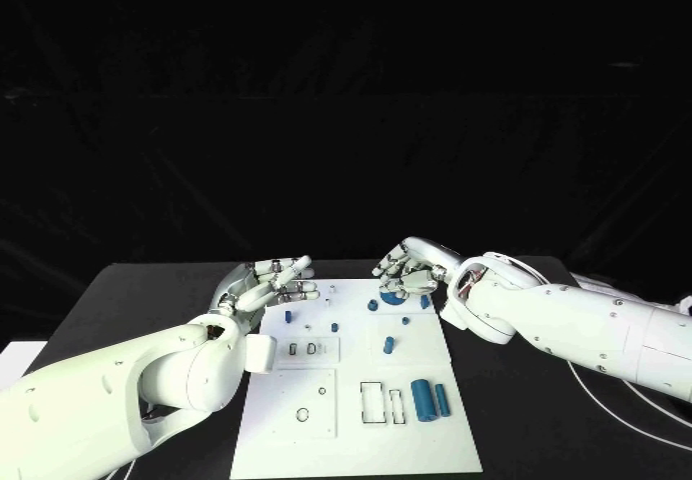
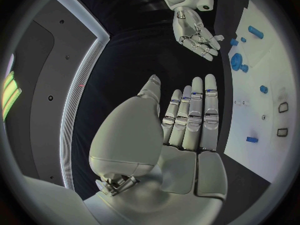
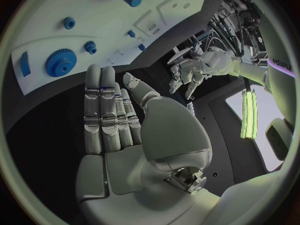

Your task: Assemble the parts on the task board

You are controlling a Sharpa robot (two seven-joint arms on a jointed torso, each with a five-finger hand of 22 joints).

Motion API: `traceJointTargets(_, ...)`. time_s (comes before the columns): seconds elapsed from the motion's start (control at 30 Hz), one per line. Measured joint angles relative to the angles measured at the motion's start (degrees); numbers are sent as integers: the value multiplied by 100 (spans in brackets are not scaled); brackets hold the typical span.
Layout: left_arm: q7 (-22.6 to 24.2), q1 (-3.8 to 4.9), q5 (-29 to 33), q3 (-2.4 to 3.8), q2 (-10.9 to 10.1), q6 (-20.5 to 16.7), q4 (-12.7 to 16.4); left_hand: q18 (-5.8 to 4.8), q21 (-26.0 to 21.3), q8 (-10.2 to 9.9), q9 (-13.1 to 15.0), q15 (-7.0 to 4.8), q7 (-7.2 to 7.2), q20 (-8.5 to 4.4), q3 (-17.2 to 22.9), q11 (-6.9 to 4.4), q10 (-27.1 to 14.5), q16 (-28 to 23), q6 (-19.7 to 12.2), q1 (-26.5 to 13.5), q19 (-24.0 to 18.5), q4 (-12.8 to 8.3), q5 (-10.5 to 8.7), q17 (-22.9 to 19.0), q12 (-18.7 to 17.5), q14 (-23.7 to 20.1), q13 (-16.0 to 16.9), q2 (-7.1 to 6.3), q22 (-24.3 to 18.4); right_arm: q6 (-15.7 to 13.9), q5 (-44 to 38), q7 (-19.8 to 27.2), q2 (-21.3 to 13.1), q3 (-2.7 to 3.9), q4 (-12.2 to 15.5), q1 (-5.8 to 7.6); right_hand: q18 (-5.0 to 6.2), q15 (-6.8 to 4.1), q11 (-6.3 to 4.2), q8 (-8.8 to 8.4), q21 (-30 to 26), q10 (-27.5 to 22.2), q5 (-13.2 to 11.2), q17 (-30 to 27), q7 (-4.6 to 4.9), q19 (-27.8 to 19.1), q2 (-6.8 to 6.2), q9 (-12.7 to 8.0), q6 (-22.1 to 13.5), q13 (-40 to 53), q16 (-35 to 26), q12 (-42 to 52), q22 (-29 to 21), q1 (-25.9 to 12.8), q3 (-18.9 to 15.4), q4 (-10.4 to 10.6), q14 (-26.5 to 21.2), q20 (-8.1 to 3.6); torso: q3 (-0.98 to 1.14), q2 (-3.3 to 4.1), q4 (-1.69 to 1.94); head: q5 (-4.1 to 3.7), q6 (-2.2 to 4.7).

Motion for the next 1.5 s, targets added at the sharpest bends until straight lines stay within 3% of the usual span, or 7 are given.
traceJointTargets(0.07,-17,2,1,5,-28,11,67,0,0,0,0,0,0,-2,-12,0,0,0,0,0,2,-12,0,0,0,0,0,0,1,81,-337,-139,17,3,-1,23,-1,-14,-20,0,149,20,0,102,-18,51,-16,0,18,0,245,0,89,-16,15,15,14,-32,-4,46,22,-19,12)
traceJointTargets(0.1,-28,2,1,8,-44,17,106,-1,0,0,0,0,0,-20,-12,0,0,0,0,0,20,-12,0,6,0,0,0,0,6,118,-493,-202,27,4,-4,31,0,-66,-20,0,323,20,0,453,-41,85,-67,0,41,0,948,0,200,-67,12,19,22,-66,-7,73,35,-30,18)
traceJointTargets(0.17,-38,3,2,13,-61,23,144,-1,0,0,0,0,0,-20,-12,0,0,0,0,0,20,-12,0,9,0,0,0,0,6,179,-734,-298,44,5,-9,40,0,-67,-21,0,561,21,0,874,-42,88,-92,0,41,0,1724,0,355,-92,45,52,23,-70,-10,109,55,-49,23)
traceJointTargets(0.47,-86,11,5,27,-161,56,349,-1,0,0,0,0,0,-20,-12,1,-1,0,-1,0,20,-12,0,10,0,0,1,0,5,447,-1689,-684,127,19,-28,80,1,-67,-57,0,1316,-43,-53,1884,-62,-79,-126,-1,61,-1,2995,0,856,-266,284,94,23,-50,-16,257,130,-104,65)
traceJointTargets(0.7,-112,17,8,33,-183,77,426,-1,0,-21,-2,0,0,-15,-12,1,-1,0,-1,0,24,-12,0,17,-14,0,1,0,5,614,-2083,-871,198,24,-54,107,1,-66,-40,0,1667,-105,-75,2860,-80,-198,-165,-2,120,-1,3859,0,1083,-349,383,128,23,-22,-13,339,146,-123,99)
traceJointTargets(1.17,-152,21,12,34,-200,114,501,-2,0,-28,-5,0,0,0,-12,1,-2,0,-1,0,40,-12,0,21,-35,-1,1,0,5,853,-2465,-1087,315,26,-145,115,1,-66,-20,0,1957,-126,-112,3561,-93,-295,-164,0,133,-2,4478,0,1285,-348,506,190,23,-1,-7,446,168,-136,126)
traceJointTargets(1.5,-175,22,13,34,-210,130,519,-2,-1,-28,-4,1,0,1,-28,2,-2,0,-1,0,40,-28,0,29,-35,-1,1,0,4,932,-2586,-1149,352,26,-157,116,1,-66,-61,0,2244,-84,-299,3952,-120,-324,-134,12,247,-2,4833,0,1514,-378,634,288,22,11,-20,497,191,-159,136)
